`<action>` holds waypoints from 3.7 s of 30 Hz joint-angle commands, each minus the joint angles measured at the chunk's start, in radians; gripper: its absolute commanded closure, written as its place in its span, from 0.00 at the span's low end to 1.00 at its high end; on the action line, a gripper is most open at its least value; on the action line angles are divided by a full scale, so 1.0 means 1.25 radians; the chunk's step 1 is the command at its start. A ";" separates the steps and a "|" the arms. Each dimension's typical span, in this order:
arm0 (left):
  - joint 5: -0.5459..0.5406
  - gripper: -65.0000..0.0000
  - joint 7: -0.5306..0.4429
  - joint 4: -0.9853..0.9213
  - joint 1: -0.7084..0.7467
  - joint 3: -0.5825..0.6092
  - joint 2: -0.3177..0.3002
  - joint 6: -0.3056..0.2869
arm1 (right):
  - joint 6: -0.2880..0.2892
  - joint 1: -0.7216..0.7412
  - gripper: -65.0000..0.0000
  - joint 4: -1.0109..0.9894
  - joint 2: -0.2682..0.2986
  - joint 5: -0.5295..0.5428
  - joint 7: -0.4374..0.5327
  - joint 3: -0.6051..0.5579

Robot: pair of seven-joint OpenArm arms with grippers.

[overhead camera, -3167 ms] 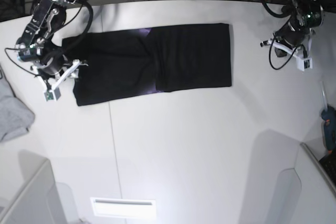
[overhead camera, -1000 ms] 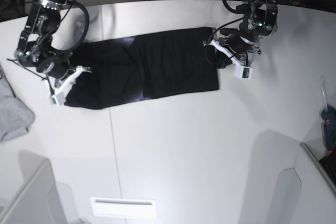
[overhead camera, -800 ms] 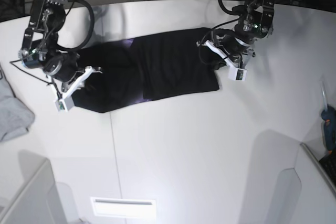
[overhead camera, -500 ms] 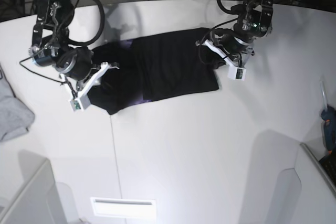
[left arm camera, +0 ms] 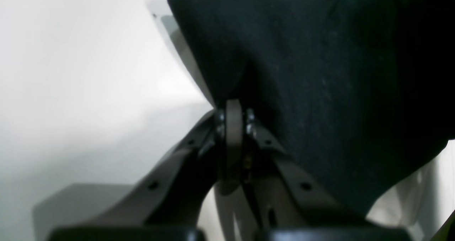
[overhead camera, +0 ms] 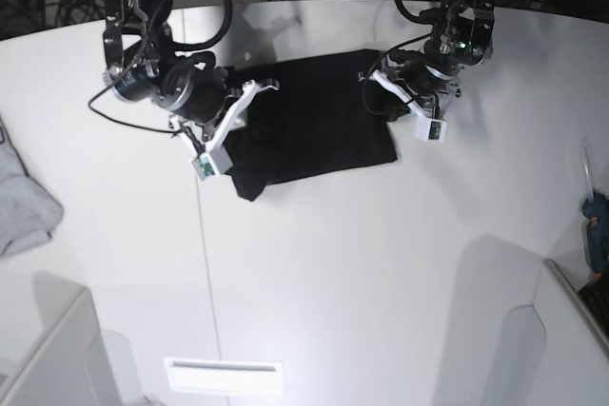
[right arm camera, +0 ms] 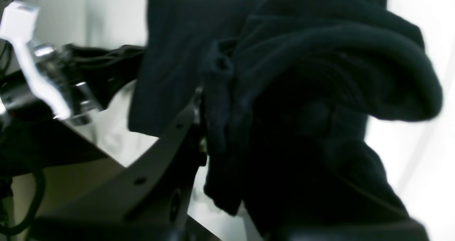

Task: Fold the T-shirt properly
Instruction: 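Fold the collar end with the right gripper over toward the left gripper, then press and smooth the folded bundle with the right gripper, left gripper withdrawn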

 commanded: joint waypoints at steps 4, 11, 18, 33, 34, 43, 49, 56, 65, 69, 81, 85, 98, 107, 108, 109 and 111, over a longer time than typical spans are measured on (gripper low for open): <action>-0.002 1.00 0.003 0.006 0.000 0.003 -0.003 -0.001 | 0.001 0.015 1.00 0.016 -0.002 0.016 0.038 -0.050; -0.002 1.00 0.003 0.006 0.000 0.003 -0.003 -0.001 | 0.000 0.054 1.00 0.010 -0.003 0.016 0.040 -0.112; -0.002 1.00 0.003 0.011 0.001 0.003 -0.001 -0.001 | 0.000 0.069 1.00 -0.064 -0.003 0.015 0.040 -0.128; -0.003 1.00 0.003 0.026 0.022 -0.004 -0.003 -0.001 | 0.000 0.116 1.00 -0.157 -0.012 0.015 0.041 -0.223; -0.003 1.00 0.003 0.036 0.024 -0.004 -0.004 -0.001 | 0.000 0.118 1.00 -0.171 -0.018 0.015 0.041 -0.220; -0.007 1.00 0.165 0.176 0.105 -0.151 -0.035 -0.003 | 0.000 0.117 1.00 -0.196 -0.018 0.015 0.067 -0.224; -0.007 1.00 0.201 0.205 0.169 -0.318 -0.038 -0.006 | 0.000 0.115 0.62 -0.195 -0.021 0.015 0.052 -0.224; -0.008 1.00 0.201 0.200 0.224 -0.426 -0.035 -0.006 | 0.000 0.118 0.52 -0.193 -0.025 0.015 0.052 -0.224; -0.008 1.00 0.201 0.200 0.234 -0.435 -0.033 -0.006 | 0.000 0.118 0.52 -0.101 -0.024 0.015 0.046 -0.277; -0.008 1.00 0.201 0.200 0.233 -0.435 -0.033 -0.006 | 0.000 0.121 0.52 -0.132 -0.025 0.015 0.051 -0.281; -0.008 1.00 0.201 0.200 0.237 -0.502 -0.032 -0.006 | 0.000 0.164 0.63 -0.198 -0.057 0.013 0.052 -0.283; -0.009 1.00 0.201 0.200 0.238 -0.533 -0.032 -0.006 | 0.000 0.191 0.68 -0.243 -0.072 0.013 0.053 -0.306; -0.009 1.00 0.201 0.200 0.238 -0.560 -0.032 -0.006 | 0.000 0.224 0.68 -0.290 -0.169 -0.187 0.083 -0.520; -0.009 1.00 0.201 0.176 0.234 -0.581 -0.033 -0.006 | -0.007 0.243 0.72 -0.092 -0.121 -0.227 0.030 -0.570; -0.009 1.00 0.201 0.170 0.233 -0.588 -0.033 -0.006 | -0.019 0.224 0.78 -0.039 -0.105 -0.227 0.016 -0.538; -0.009 1.00 0.201 0.162 0.233 -0.596 -0.033 -0.006 | -0.030 0.204 0.88 0.007 -0.088 -0.227 0.006 -0.505; -0.009 1.00 0.201 0.151 0.233 -0.610 -0.033 -0.012 | -0.033 0.176 1.00 0.039 -0.057 -0.225 0.002 -0.455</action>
